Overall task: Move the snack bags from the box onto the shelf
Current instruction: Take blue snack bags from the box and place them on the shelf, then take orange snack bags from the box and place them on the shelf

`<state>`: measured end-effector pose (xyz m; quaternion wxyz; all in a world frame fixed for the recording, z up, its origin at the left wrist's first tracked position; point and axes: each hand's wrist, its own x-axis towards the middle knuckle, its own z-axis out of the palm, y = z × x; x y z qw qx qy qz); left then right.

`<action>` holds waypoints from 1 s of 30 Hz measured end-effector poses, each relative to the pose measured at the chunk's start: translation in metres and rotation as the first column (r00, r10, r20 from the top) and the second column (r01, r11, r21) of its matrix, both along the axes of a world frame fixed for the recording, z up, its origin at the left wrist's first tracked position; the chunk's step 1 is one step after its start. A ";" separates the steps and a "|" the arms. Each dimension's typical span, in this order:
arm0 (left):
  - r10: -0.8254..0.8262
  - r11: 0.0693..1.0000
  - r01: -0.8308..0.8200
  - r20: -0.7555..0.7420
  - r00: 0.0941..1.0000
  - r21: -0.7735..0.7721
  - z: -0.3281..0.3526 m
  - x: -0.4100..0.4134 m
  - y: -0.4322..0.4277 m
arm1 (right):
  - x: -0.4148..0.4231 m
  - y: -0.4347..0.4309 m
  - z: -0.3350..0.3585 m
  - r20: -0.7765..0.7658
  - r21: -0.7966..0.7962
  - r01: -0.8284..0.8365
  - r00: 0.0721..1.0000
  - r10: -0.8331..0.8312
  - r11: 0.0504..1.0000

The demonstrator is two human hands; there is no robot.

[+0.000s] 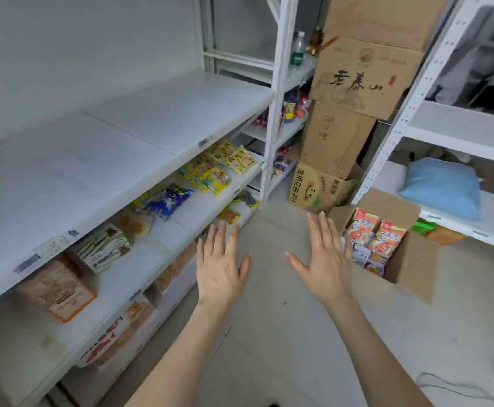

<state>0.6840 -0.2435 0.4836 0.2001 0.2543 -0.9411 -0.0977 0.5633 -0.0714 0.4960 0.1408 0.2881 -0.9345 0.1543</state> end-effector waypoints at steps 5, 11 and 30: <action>-0.206 0.978 0.206 0.021 0.978 0.016 -0.008 -0.059 0.066 | -0.024 0.093 -0.015 0.046 0.029 0.224 0.973 -0.225 0.974; -0.386 0.922 0.382 0.064 0.920 0.066 -0.025 -0.129 0.142 | -0.053 0.188 -0.031 0.074 0.077 0.409 0.907 -0.414 0.909; -0.597 0.800 0.592 0.025 0.802 0.100 -0.082 -0.375 0.226 | -0.252 0.290 -0.095 0.273 0.102 0.579 0.765 -0.583 0.809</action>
